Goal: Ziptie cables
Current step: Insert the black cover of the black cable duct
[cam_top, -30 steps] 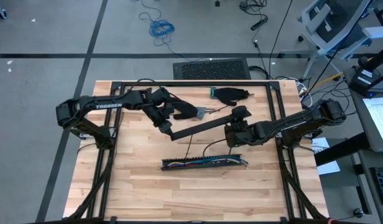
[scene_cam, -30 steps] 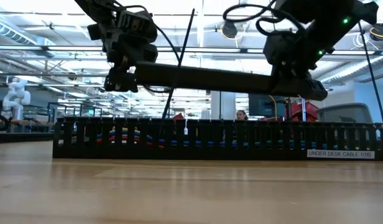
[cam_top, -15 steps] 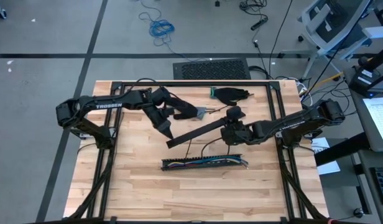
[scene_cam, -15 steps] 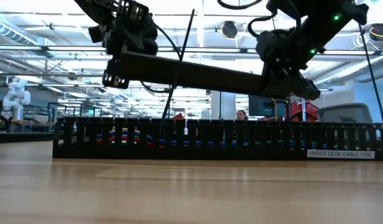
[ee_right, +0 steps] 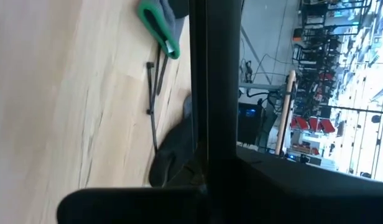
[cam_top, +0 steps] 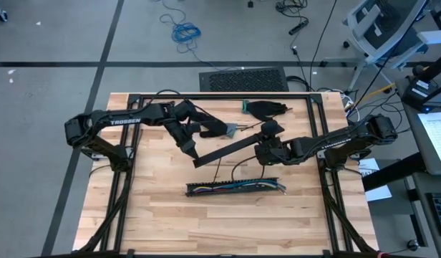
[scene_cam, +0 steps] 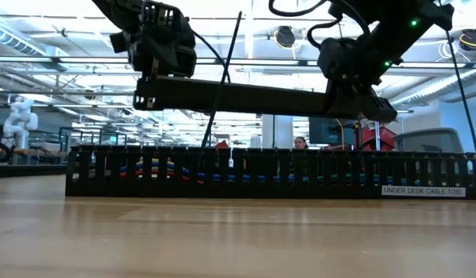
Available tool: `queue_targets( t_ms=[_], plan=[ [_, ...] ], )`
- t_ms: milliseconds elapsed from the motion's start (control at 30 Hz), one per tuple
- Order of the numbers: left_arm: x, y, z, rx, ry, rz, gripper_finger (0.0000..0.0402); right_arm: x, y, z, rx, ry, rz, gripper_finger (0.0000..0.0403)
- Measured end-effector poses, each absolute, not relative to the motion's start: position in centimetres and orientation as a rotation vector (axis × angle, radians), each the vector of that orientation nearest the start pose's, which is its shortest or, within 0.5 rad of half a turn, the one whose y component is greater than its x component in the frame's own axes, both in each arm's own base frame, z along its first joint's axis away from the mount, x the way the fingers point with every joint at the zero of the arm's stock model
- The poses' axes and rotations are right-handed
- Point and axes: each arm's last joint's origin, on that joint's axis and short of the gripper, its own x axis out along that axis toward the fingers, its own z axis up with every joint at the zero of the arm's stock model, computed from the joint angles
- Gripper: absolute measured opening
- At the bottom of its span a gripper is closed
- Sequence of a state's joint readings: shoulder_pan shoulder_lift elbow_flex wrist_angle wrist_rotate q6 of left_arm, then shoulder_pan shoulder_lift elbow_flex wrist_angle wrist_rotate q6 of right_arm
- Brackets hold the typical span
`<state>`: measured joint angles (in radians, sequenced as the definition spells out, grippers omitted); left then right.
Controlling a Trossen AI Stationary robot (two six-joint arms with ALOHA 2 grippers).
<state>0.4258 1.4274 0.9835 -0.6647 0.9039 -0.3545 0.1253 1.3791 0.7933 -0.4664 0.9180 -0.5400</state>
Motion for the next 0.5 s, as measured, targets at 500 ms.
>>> queue_targets(
  t_ms=[500],
  plan=[
    [23.0, 12.0, 22.6, -0.662, 0.894, 0.236, 0.0231, 21.9, -0.5, 20.8, -0.623, 1.221, -0.524, 0.0000]
  ],
)
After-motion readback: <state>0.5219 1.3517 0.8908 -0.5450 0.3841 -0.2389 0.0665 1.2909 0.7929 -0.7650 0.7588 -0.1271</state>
